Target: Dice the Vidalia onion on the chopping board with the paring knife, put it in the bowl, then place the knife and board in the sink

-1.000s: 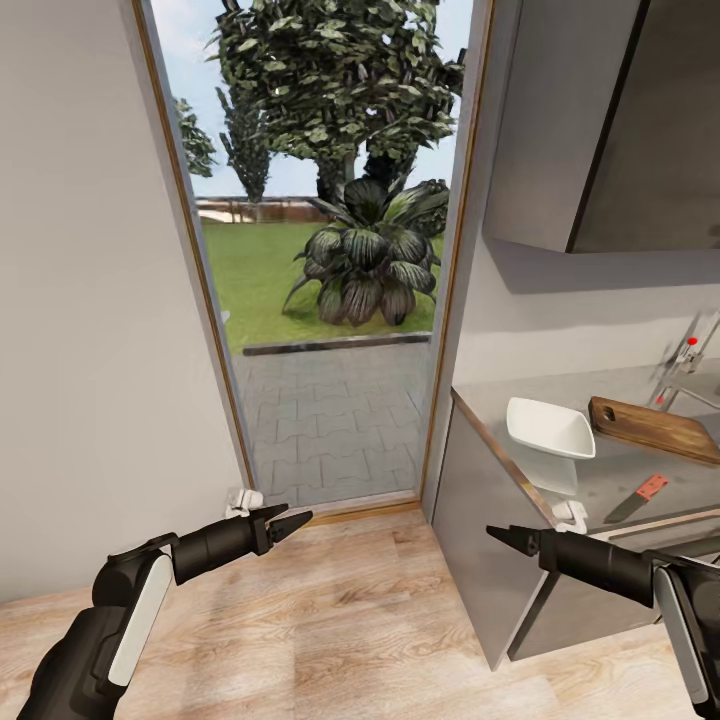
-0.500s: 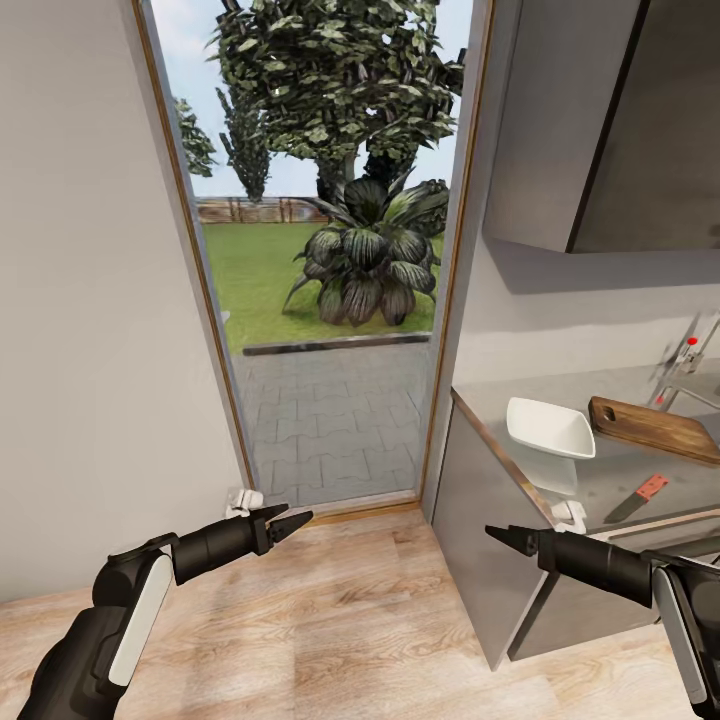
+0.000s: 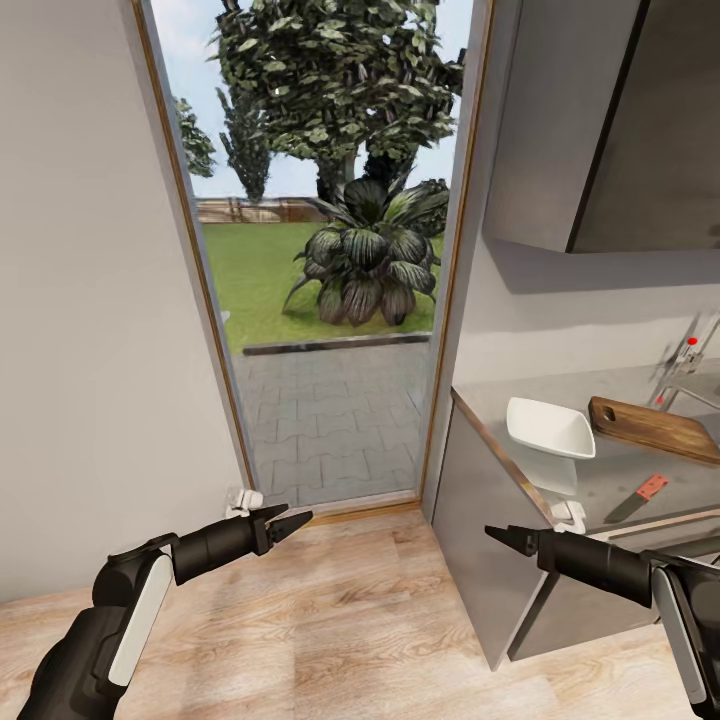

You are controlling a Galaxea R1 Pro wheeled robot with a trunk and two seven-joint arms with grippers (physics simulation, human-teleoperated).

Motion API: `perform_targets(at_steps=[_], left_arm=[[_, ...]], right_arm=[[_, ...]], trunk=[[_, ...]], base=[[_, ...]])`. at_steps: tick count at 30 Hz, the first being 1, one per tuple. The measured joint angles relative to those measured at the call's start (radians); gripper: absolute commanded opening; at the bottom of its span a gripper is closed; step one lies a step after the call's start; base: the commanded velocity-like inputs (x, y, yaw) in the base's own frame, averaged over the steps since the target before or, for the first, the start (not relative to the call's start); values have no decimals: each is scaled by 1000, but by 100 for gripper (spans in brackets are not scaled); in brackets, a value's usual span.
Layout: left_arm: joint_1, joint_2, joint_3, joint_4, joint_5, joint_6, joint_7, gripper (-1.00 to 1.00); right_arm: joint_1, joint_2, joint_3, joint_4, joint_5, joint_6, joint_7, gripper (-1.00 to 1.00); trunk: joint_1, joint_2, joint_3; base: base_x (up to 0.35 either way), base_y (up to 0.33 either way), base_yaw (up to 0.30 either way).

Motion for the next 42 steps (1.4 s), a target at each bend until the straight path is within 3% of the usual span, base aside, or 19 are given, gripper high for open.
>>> perform_targets(at_steps=[42], left_arm=[[0, 0, 0, 6, -1, 0, 1, 100]], right_arm=[[0, 31, 3, 2, -1, 5, 6, 100]], trunk=[[0, 0, 0]], base=[[0, 0, 0]])
